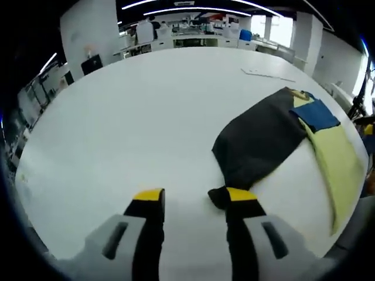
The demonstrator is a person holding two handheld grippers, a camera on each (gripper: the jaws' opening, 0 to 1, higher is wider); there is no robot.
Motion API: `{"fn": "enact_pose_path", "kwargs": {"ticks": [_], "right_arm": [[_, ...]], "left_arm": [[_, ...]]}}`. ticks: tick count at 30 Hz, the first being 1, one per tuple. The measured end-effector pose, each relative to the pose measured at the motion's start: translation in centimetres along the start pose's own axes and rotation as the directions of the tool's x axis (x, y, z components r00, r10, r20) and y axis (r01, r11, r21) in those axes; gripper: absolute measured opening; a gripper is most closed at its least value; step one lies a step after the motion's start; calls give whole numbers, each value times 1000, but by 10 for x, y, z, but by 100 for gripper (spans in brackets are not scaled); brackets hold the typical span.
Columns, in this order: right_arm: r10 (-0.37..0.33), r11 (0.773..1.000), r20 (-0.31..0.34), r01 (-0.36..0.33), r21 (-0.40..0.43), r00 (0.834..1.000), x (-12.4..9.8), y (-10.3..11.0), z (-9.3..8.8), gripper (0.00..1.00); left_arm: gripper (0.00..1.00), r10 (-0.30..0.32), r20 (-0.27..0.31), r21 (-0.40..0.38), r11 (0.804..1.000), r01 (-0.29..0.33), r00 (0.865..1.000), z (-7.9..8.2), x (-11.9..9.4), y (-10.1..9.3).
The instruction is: Fold the garment on the visible template until the final outline fits inside the template.
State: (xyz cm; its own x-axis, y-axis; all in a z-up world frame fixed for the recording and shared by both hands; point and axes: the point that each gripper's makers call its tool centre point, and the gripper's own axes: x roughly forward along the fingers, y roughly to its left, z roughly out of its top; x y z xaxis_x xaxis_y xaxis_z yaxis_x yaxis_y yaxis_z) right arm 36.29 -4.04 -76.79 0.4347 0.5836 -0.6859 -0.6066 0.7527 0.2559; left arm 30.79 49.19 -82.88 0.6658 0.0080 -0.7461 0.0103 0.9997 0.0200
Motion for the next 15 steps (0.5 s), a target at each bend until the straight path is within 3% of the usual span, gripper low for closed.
{"fn": "enact_pose_path", "kwargs": {"ticks": [15], "right_arm": [[22, 997, 21, -20, -71, 1000, -15, 19, 4, 95]], "left_arm": [[24, -53, -17, -26, 998, 53, 998, -10, 4, -9]]}}
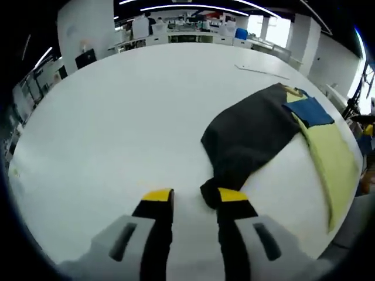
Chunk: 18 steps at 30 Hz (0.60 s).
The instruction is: Fold the garment on the visible template until the final outline fits inside the template.
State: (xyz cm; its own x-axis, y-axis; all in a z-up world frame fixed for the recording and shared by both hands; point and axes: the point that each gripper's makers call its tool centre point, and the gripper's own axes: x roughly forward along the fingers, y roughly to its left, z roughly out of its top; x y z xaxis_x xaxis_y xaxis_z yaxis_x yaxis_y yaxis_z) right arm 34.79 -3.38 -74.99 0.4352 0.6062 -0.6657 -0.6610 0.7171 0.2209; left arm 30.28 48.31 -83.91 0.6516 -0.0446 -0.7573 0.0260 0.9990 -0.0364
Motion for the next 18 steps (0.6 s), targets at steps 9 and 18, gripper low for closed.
{"fn": "enact_pose_path", "kwargs": {"ticks": [9, 18], "right_arm": [[-1, 1000, 11, 1, -9, 1000, -4, 4, 0, 99], [-13, 1000, 20, 13, 1, 1000, -6, 8, -5, 99]], "left_arm": [[1, -60, 7, -33, 998, 61, 998, -2, 2, -14], [0, 1, 106, -2, 1000, 0, 994, 14, -13, -5]]}}
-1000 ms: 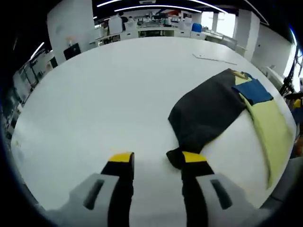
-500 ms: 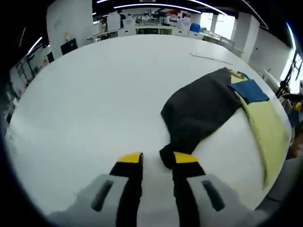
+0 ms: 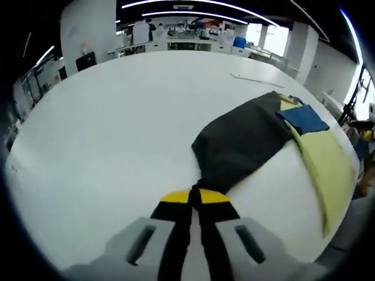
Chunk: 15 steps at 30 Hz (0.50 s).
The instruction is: Fold the garment on the visible template until the final outline fits inside the template.
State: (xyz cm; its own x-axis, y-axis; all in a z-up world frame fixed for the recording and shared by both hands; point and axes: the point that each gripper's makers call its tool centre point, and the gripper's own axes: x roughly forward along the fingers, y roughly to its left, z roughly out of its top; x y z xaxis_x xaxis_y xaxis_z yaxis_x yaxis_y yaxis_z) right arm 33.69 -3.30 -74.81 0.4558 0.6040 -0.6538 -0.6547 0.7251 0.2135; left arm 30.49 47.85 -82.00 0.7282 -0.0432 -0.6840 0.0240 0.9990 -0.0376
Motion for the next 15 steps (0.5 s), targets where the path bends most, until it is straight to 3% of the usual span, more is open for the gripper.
{"fn": "enact_pose_path", "kwargs": {"ticks": [2, 7, 10, 13, 15], "right_arm": [[-1, 1000, -1, 1, 2, 1000, 0, 1, -1, 99], [-5, 1000, 8, 5, 12, 1000, 0, 0, -1, 99], [-4, 1000, 8, 4, 14, 1000, 0, 0, -1, 99], [-9, 1000, 11, 9, 7, 1000, -1, -2, 0, 99], [-11, 1000, 11, 11, 3, 1000, -1, -2, 1, 99]], "left_arm": [[0, 48, 58, 29, 998, -50, 997, 10, -9, 5], [0, 71, 140, 11, 997, -74, 988, 23, -26, 1], [0, 102, 205, 30, 993, -110, 973, 33, -31, 0], [0, 130, 246, -9, 991, -132, 960, 36, -34, 3], [0, 144, 242, -19, 989, -144, 960, 30, -34, 4]]}}
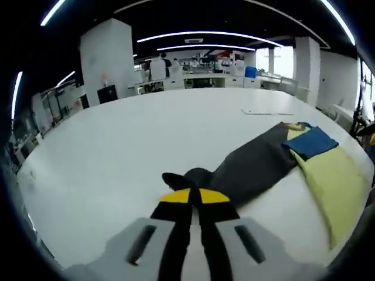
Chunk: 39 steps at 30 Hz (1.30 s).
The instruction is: Fold the garment on the visible template until the final outline fits inside the template.
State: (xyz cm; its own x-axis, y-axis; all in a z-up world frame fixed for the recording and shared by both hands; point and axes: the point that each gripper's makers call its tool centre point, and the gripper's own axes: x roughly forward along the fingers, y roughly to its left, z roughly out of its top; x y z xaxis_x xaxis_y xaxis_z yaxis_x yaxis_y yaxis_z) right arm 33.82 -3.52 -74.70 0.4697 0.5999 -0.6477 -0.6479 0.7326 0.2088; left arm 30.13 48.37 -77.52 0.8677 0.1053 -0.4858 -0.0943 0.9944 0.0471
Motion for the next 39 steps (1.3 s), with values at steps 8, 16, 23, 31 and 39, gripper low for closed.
{"fn": "enact_pose_path", "kwargs": {"ticks": [8, 16, 23, 31, 39], "right_arm": [[-7, 1000, 5, 7, 4, 1000, -5, -2, 1, 97], [-18, 1000, -1, 18, 15, 1000, -7, -5, -5, 99], [-20, 1000, -11, 20, 19, 1000, -9, -4, -10, 99], [-30, 999, -13, 30, 15, 999, -16, -4, -11, 99], [-34, 999, -28, 34, 10, 999, -20, -3, -20, 99]], "left_arm": [[3, 81, -146, -132, 986, -101, 986, -51, 5, 11], [21, 81, -215, -208, 970, -127, 973, -63, 0, 14], [24, 100, -216, -223, 963, -148, 971, -58, 11, 29], [19, 109, -265, -280, 942, -185, 958, -69, 10, 21], [9, 116, -300, -254, 947, -196, 947, -69, 9, 16]]}}
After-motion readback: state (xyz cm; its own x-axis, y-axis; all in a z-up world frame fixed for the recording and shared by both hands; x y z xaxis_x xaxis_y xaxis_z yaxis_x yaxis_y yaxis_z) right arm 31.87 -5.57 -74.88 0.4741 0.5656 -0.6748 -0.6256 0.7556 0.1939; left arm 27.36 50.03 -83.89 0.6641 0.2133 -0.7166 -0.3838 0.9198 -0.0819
